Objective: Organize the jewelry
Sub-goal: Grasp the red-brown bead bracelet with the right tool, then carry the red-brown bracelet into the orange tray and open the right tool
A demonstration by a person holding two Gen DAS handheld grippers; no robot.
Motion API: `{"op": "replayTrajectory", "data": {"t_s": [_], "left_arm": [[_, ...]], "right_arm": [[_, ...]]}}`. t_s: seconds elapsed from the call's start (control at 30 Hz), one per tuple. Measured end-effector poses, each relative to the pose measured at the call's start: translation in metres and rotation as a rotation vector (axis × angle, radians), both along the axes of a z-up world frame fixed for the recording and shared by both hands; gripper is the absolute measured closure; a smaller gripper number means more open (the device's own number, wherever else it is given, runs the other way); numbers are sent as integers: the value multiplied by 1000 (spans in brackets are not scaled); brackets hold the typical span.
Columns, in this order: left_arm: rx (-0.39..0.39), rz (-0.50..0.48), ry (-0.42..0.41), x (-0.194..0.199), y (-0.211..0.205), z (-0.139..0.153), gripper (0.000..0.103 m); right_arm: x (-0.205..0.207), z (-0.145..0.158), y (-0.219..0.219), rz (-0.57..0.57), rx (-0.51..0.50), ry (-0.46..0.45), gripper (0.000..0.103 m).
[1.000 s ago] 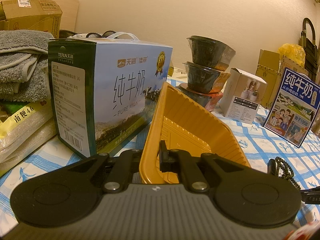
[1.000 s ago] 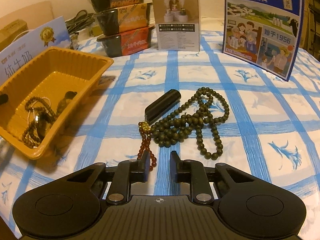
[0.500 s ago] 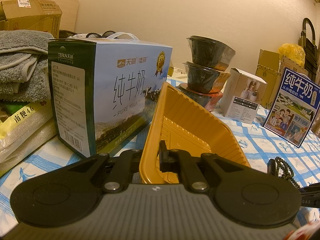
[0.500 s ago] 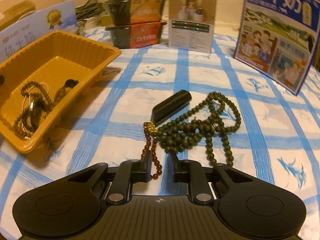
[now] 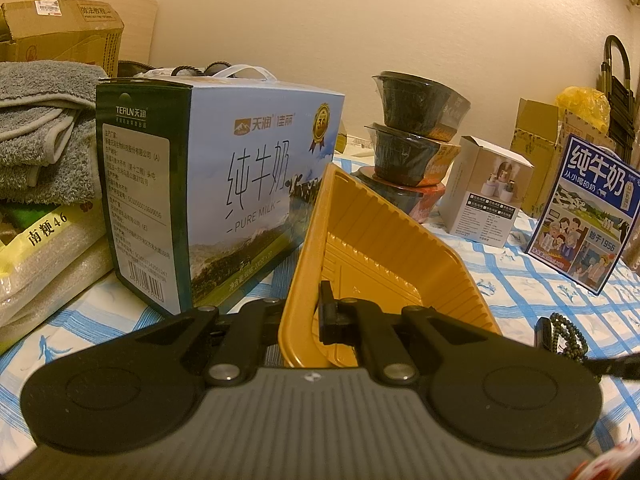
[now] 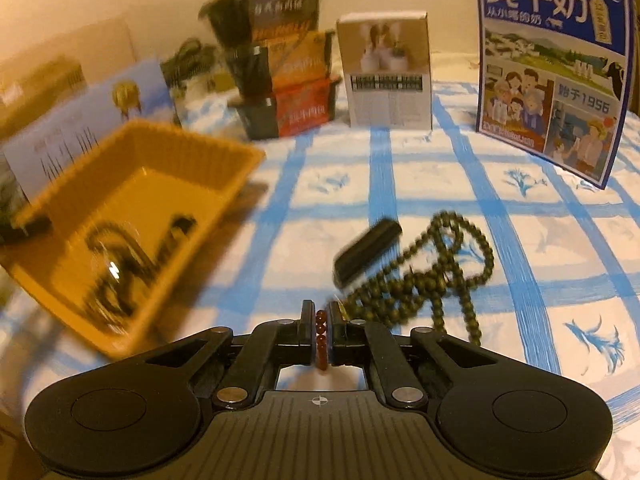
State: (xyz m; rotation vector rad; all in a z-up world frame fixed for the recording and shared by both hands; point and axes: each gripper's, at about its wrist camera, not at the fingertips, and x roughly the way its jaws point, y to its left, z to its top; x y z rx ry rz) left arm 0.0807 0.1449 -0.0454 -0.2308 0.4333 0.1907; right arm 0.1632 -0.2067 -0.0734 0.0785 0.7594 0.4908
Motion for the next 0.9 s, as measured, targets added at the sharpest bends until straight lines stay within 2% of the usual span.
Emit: {"op": "replayTrajectory", "data": {"t_s": [0.17, 0.43, 0.7, 0.9], "left_arm": [[-2, 1, -2, 0, 0, 0, 97], [-6, 1, -2, 0, 1, 0, 97], [-13, 5, -4, -1, 1, 0, 97], [-16, 6, -7, -1, 1, 1, 97]], "right_arm": [[-1, 31, 3, 23, 95, -18, 98], [-8, 64, 32, 145, 223, -29, 98], [-3, 69, 88, 293, 313, 17, 98], [3, 61, 131, 370, 321, 44, 98]]}}
